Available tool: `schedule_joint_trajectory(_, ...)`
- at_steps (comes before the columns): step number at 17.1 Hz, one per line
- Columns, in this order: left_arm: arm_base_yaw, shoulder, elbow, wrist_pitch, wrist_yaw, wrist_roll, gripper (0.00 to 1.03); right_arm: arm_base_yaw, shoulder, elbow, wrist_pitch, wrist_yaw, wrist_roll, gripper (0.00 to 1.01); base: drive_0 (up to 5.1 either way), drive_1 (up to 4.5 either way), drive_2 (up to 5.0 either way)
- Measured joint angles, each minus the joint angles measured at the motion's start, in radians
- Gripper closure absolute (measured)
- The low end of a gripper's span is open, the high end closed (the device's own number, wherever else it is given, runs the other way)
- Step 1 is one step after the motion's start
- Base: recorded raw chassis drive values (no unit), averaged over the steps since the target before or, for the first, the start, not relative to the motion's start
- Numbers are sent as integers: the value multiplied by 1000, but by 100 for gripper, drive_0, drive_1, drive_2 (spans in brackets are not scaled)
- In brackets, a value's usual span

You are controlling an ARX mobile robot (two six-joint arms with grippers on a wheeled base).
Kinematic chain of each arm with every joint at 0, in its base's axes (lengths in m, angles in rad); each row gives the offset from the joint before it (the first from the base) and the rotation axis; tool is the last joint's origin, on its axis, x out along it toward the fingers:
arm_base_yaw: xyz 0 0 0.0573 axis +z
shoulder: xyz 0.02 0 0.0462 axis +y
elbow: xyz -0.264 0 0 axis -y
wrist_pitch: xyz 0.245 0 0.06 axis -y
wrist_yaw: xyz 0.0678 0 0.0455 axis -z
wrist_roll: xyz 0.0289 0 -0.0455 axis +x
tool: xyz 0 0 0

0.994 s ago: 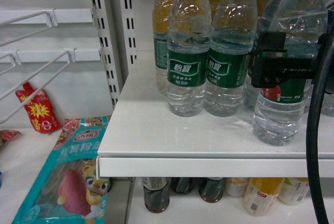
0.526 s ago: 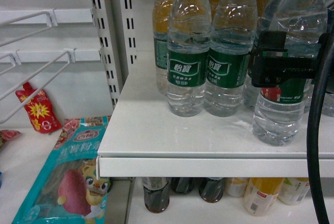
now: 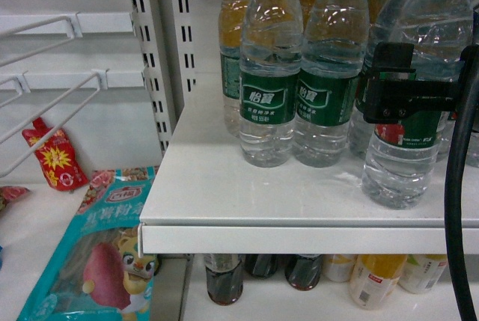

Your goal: Move water from second to third shelf

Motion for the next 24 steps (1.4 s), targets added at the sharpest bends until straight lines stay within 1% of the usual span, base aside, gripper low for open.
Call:
schedule_joint_trajectory(3, 0, 0, 0, 0, 0, 0, 5, -8, -34, -11, -4, -10, 0, 3, 0, 0, 0)
schedule_joint_trajectory(4, 0, 0, 0, 0, 0, 0, 5, -18, -51, -31, -3, -34, -1, 3, 0, 0, 0)
schedule_joint_trajectory(6, 0, 0, 0, 0, 0, 0, 5, -40, -102, -69, -11, -56, -1, 3, 0, 0, 0)
schedule_joint_trajectory(13, 0, 0, 0, 0, 0, 0, 5, -45, -118, -79, -22, -77, 0, 3, 0, 0, 0)
schedule_joint_trajectory(18, 0, 0, 0, 0, 0, 0, 5, -46, -131, -74, -51, -86, 0, 3, 0, 0, 0)
schedule_joint_trajectory(24, 0, 0, 0, 0, 0, 0, 5, -66, -175, -74, -100, -109, 0, 3, 0, 0, 0)
